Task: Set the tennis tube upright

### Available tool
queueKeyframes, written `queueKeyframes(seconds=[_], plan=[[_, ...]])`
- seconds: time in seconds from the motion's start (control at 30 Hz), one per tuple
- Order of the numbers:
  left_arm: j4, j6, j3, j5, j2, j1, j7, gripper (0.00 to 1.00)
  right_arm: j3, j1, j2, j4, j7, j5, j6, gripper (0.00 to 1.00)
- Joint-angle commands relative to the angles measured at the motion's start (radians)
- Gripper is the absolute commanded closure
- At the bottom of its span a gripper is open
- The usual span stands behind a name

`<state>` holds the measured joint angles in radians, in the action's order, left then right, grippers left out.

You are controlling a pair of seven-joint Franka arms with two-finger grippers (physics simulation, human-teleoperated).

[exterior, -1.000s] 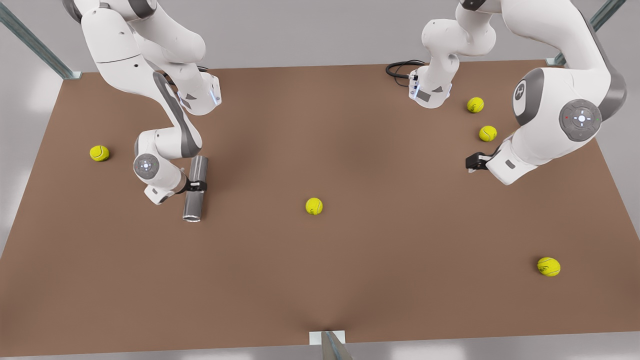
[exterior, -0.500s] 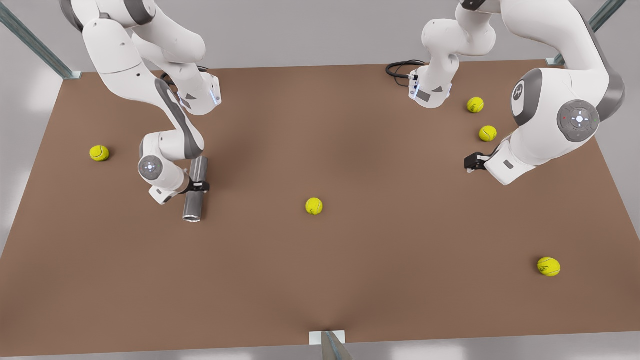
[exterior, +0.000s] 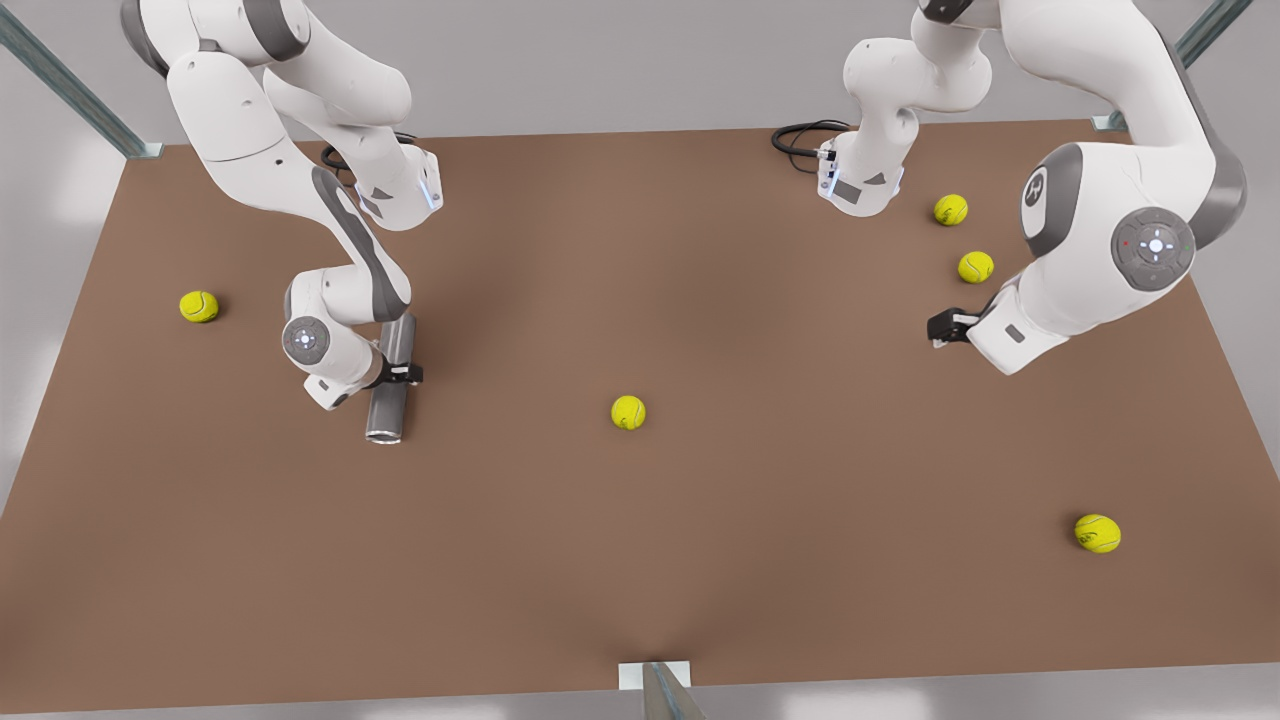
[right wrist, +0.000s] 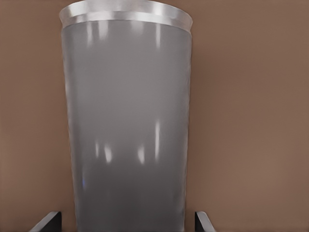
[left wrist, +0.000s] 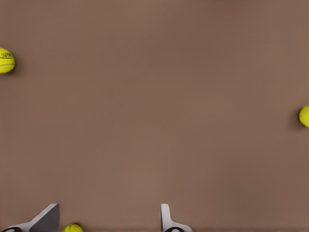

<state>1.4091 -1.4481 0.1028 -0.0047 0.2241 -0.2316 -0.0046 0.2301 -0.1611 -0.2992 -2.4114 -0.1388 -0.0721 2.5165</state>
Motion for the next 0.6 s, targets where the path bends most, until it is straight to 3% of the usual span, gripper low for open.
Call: queueKeyframes(seconds=[0.0, 0.1, 0.57], plan=[[0.001, 0.000, 0.000, 0.000, 0.001, 0.000, 0.000, 0.00, 0.000, 0.000, 0.000, 0.000, 0.001, 0.000, -0.001, 0.00], [0.001, 0.000, 0.000, 0.000, 0.003, 0.001, 0.000, 0.00, 0.000, -0.001, 0.000, 0.000, 0.001, 0.000, -0.002, 0.11], [0.001, 0.000, 0.000, -0.001, 0.011, 0.001, 0.000, 0.00, 0.000, 0.000, -0.003, 0.003, -0.001, 0.000, -0.001, 0.13]])
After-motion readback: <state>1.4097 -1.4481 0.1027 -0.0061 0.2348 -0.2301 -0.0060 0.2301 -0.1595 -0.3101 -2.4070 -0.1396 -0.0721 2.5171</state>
